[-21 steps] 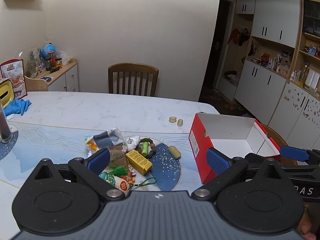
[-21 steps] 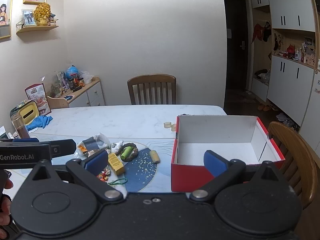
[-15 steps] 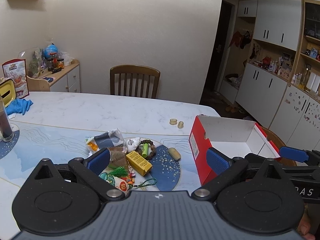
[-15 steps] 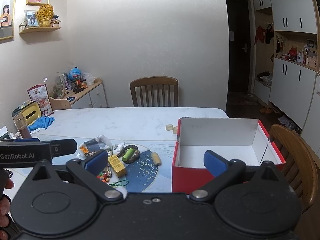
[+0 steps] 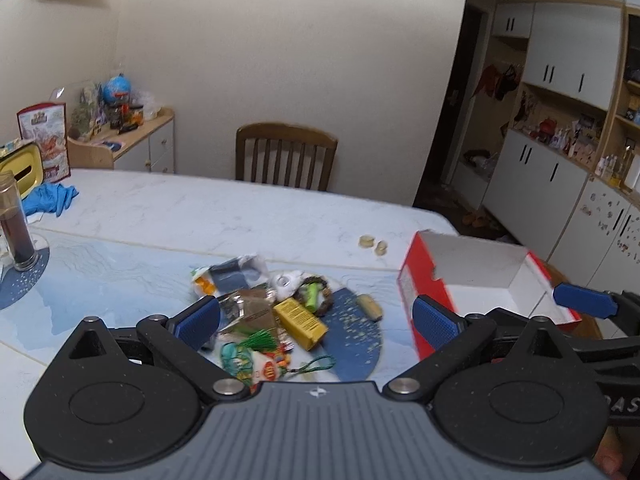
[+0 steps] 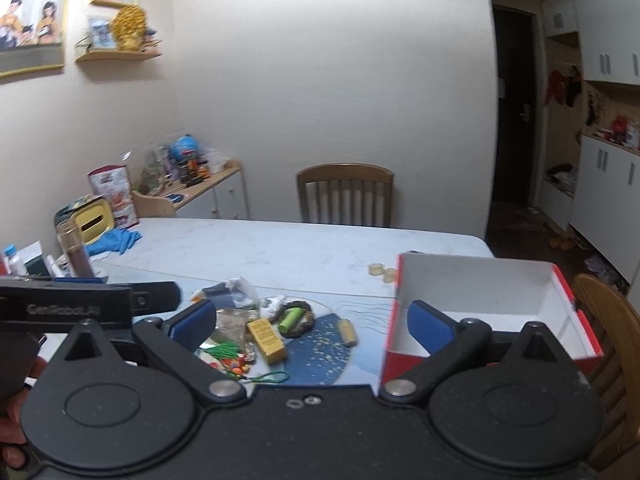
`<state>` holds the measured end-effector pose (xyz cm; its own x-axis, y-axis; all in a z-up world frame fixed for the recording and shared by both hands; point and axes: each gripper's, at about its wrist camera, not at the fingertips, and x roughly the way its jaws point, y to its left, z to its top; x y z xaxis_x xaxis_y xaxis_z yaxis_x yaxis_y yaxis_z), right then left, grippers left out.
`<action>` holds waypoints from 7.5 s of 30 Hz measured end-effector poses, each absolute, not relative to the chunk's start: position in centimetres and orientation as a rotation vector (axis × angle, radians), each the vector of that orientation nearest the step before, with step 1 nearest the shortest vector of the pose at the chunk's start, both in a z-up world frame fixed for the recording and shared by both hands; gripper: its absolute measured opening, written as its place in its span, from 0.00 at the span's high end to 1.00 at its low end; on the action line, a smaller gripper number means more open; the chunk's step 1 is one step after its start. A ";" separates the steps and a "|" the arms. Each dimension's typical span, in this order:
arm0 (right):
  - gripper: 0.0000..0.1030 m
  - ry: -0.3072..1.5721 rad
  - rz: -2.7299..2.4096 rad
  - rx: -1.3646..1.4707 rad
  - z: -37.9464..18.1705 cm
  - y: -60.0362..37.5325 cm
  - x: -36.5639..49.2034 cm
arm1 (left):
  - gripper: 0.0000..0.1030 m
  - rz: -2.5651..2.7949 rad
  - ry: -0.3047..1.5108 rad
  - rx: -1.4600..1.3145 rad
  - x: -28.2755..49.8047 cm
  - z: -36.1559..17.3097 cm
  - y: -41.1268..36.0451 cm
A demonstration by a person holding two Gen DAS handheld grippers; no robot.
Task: Organize objects
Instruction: 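Move the right gripper toward the yellow box on the mat, then grasp the yellow box with the right gripper while the left grasps the bead bag, then carry both items into the red box and open both grippers, then withdraw both grippers from the box back over the mat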
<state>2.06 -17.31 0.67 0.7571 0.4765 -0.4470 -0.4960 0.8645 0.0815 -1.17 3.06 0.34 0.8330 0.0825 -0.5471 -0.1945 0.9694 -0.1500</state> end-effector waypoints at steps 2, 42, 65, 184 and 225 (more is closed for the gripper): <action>0.02 0.486 0.547 -0.051 0.6 -16.4 2.5 | 0.00 0.154 0.597 -0.219 -0.5 -0.2 4.2; 0.29 0.861 0.570 -0.240 -11.5 -4.3 16.2 | 0.05 0.091 0.895 -0.140 7.2 -15.1 20.6; 0.59 0.944 0.617 -0.358 -14.6 0.5 19.0 | 0.47 -0.051 0.907 -0.112 8.7 -16.4 21.0; 0.69 1.045 0.473 -0.243 -11.8 -33.2 27.0 | 0.42 -0.264 1.194 -0.076 36.5 -15.1 -21.0; 0.37 0.807 0.575 -0.050 -1.8 -28.7 20.0 | 0.29 -0.129 0.783 -0.108 18.0 -2.7 -3.3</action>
<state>19.98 -28.66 -1.78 0.5483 0.4669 -0.6938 -0.5039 0.8466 0.1715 17.96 -3.30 -2.72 0.7015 -0.1559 -0.6954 0.0759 0.9866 -0.1447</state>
